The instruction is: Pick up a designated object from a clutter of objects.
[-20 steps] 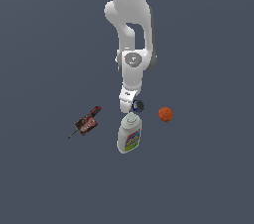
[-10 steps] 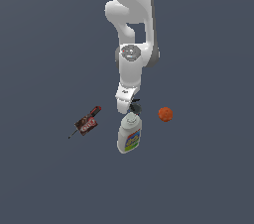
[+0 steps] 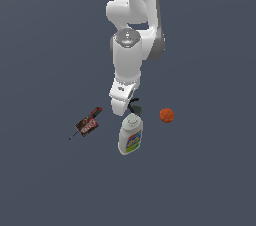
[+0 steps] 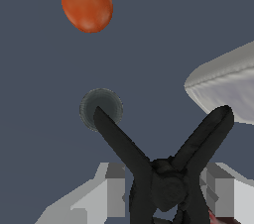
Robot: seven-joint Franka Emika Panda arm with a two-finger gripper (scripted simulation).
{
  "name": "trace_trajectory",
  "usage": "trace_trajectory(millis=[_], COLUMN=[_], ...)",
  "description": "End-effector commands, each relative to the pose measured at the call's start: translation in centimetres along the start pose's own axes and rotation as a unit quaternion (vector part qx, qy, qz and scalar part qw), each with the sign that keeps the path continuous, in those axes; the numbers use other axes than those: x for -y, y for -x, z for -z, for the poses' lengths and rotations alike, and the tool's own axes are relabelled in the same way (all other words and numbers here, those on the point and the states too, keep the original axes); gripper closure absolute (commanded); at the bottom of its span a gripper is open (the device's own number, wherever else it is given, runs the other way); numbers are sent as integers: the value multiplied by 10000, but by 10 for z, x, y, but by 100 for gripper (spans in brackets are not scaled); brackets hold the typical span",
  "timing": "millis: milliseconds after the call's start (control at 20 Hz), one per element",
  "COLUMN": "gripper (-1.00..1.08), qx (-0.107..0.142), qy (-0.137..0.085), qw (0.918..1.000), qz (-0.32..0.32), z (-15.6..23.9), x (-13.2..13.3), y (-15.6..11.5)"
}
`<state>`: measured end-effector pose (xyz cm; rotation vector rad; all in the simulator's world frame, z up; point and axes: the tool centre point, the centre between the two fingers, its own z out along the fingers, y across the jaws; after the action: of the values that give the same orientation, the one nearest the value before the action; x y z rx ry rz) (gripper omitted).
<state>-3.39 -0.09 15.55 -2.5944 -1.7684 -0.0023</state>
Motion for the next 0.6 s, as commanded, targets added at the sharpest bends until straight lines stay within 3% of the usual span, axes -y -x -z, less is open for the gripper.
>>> trace_trajectory(millis=[0, 550], gripper=[108, 108], qx=[-1, 2], qy=[-3, -1], qw=[10000, 10000], qz=[1, 0], z=[21, 105], x=[-14, -74], y=[-1, -7])
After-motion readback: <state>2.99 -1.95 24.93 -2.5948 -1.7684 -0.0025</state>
